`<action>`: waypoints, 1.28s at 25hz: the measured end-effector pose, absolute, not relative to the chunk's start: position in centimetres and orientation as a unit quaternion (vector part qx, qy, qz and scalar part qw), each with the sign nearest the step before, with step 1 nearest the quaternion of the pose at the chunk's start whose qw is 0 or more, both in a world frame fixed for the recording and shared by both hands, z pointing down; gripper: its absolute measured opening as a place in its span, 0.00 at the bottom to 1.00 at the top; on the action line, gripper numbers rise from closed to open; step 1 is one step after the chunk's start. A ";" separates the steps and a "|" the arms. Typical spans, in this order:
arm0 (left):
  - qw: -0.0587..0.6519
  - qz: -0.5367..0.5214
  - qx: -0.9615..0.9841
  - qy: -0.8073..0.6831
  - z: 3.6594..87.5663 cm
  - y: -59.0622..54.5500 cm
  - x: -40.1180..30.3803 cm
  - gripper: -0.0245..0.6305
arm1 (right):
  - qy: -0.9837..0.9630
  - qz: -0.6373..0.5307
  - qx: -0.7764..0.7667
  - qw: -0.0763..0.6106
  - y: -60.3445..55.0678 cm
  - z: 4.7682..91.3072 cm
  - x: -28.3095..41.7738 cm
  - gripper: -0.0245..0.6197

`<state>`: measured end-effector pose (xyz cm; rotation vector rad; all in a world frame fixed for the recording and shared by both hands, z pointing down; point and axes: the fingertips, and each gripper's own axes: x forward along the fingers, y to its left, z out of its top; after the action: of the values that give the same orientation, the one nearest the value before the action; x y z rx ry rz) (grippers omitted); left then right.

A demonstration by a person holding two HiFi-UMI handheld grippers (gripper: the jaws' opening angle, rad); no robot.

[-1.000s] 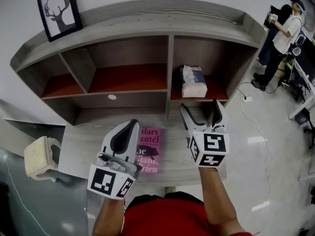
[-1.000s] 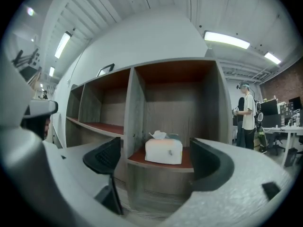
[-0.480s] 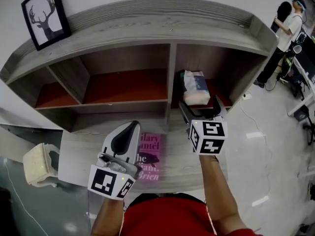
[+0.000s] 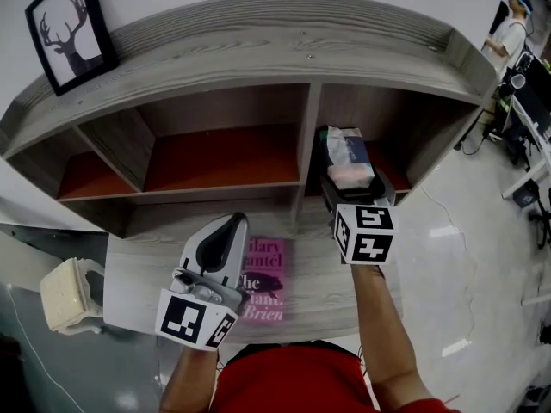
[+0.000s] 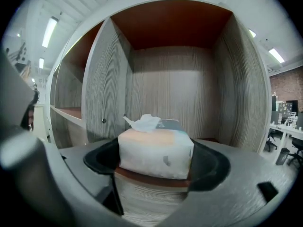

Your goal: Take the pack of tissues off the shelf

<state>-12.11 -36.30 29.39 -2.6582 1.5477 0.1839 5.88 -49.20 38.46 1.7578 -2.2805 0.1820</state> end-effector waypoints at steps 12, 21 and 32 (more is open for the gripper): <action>0.031 0.070 -0.867 0.492 29.0 -35.6 -12.1 0.05 | -0.782 0.040 0.615 0.092 -47.4 36.4 6.6 0.66; 0.035 0.080 -0.875 0.477 28.3 -34.0 -10.8 0.05 | -0.793 0.017 0.607 0.051 -40.2 32.9 7.1 0.65; 0.042 0.085 -0.881 0.463 27.6 -31.7 -9.8 0.05 | -0.801 0.002 0.598 0.022 -32.6 30.7 6.7 0.65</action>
<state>-9.77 -31.68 27.58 -2.6966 1.4176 0.2589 6.72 -32.64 30.69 1.8522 -2.4837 0.0069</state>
